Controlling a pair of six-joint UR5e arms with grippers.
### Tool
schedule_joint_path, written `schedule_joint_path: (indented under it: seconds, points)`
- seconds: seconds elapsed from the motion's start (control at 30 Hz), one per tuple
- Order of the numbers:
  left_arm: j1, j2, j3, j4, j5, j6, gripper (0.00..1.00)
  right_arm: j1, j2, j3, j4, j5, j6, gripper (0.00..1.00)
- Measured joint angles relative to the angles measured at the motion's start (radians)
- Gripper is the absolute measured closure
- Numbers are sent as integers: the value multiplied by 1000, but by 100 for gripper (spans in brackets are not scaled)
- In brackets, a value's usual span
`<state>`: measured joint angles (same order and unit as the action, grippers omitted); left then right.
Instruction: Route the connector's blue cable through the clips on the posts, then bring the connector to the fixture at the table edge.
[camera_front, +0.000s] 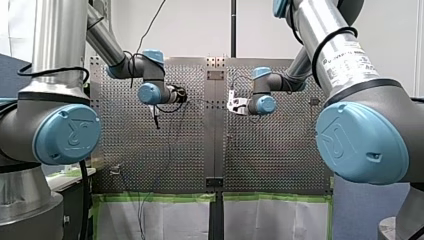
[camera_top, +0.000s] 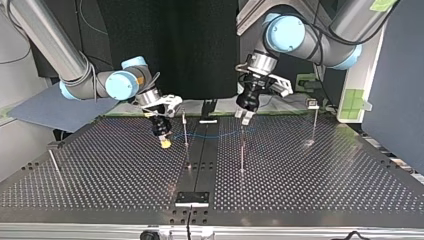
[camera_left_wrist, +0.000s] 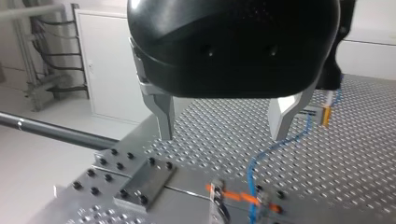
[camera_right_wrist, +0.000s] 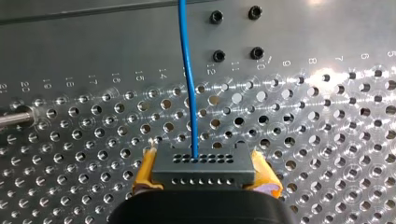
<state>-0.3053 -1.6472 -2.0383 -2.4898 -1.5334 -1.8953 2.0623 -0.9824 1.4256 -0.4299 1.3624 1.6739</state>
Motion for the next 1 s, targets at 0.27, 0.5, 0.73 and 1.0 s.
schedule_joint_path:
  seconds: [0.27,0.5,0.73,1.0]
  points:
    - [-52,-5,37,34,-51,36,0,-2,0,0,-1,0,0,100]
    - [-109,-52,94,-14,-108,93,0,-3,1,0,2,0,0,100]
    - [-172,-115,156,-76,-171,156,0,-3,1,0,7,0,-4,100]
    - [-241,-183,225,-121,-240,224,0,-3,1,0,9,0,-7,100]
